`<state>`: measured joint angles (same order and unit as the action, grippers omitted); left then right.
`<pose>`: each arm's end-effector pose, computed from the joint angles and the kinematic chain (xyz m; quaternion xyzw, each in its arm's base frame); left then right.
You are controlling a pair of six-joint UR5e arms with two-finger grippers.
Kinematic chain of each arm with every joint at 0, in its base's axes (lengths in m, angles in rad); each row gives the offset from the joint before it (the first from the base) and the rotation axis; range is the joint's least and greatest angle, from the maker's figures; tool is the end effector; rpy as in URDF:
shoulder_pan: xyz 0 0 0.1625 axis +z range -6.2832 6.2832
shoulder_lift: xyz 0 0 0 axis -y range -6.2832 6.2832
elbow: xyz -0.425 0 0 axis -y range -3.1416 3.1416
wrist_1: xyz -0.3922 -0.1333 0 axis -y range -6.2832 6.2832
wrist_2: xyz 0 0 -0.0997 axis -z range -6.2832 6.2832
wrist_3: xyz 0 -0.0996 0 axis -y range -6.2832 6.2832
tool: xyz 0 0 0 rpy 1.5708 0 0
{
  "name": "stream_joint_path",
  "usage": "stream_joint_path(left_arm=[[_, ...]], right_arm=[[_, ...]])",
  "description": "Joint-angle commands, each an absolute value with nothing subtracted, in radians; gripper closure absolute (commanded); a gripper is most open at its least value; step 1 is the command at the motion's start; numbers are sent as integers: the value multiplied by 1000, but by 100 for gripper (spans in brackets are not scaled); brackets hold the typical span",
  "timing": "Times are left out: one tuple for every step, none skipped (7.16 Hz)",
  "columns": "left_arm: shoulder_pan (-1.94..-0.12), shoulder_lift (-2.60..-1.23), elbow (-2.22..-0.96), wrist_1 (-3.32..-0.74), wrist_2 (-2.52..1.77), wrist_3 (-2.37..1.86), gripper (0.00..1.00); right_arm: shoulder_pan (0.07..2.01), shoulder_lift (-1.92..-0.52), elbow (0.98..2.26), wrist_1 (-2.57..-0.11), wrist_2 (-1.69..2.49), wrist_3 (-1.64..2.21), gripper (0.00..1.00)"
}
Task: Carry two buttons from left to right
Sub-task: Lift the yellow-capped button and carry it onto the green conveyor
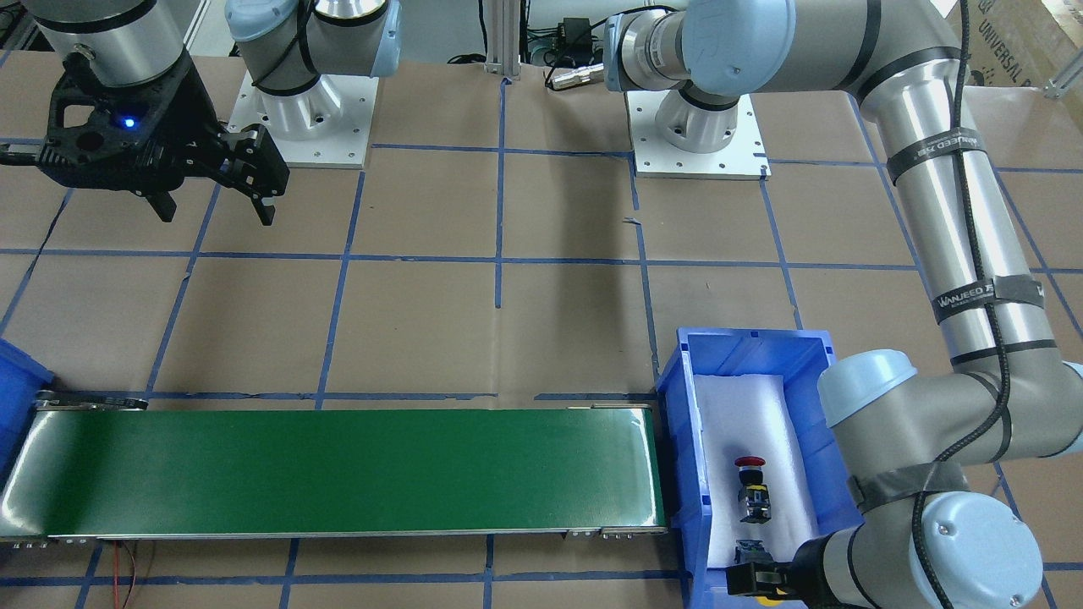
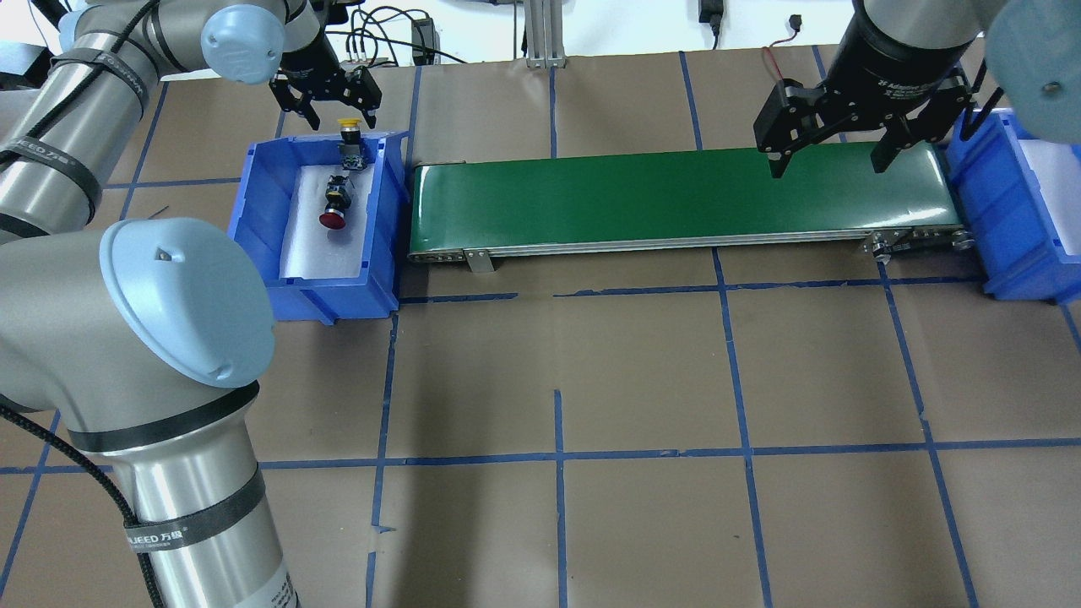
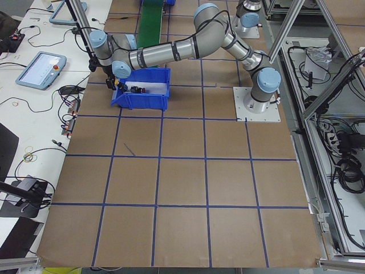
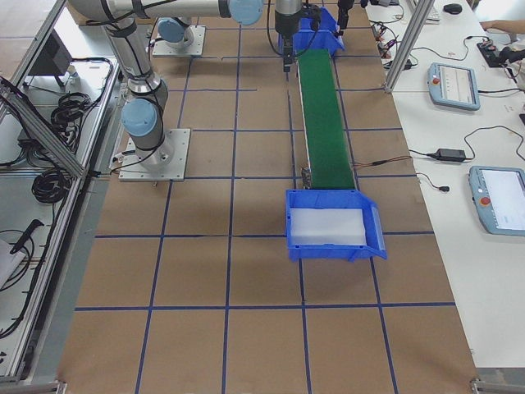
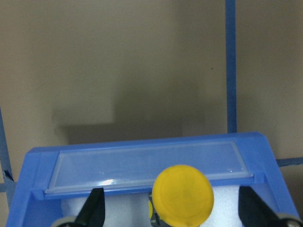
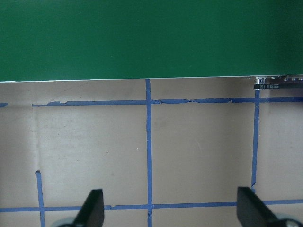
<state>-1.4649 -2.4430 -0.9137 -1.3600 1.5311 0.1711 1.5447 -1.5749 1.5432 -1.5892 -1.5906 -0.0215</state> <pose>-0.0511 -0.8179 0.2522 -0.0325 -0.9993 0.0006 0.0200 0.1184 -0.4981 0.5055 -0.0025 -0.9996 0.0248 0.0105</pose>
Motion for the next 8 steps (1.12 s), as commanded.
stream_joint_path(left_arm=[[-1465, -2445, -910, -1359, 1532, 167, 22], [-1466, -2444, -904, -1359, 1534, 155, 44], [-1471, -2444, -902, -1359, 1539, 147, 64], [-1474, -2444, -896, -1359, 1542, 146, 71], [-1476, -2444, -891, -1359, 1543, 141, 80], [-1480, -2436, -891, -1361, 1548, 138, 82], [-1489, -2395, -893, -1408, 1569, 138, 82], [-1497, -2320, -897, -1486, 1604, 140, 84]], right_arm=[[1545, -1574, 1543, -1589, -1592, -21, 0], [1546, -1575, 1543, -1589, -1592, -21, 0], [1545, -1575, 1543, -1589, -1591, -21, 0], [1545, -1575, 1543, -1589, -1592, -21, 0], [1545, -1575, 1543, -1589, -1591, -21, 0], [1545, -1575, 1543, -1589, -1592, -21, 0], [1545, -1575, 1543, -1589, -1591, -21, 0], [1545, -1575, 1543, -1589, -1592, -21, 0]])
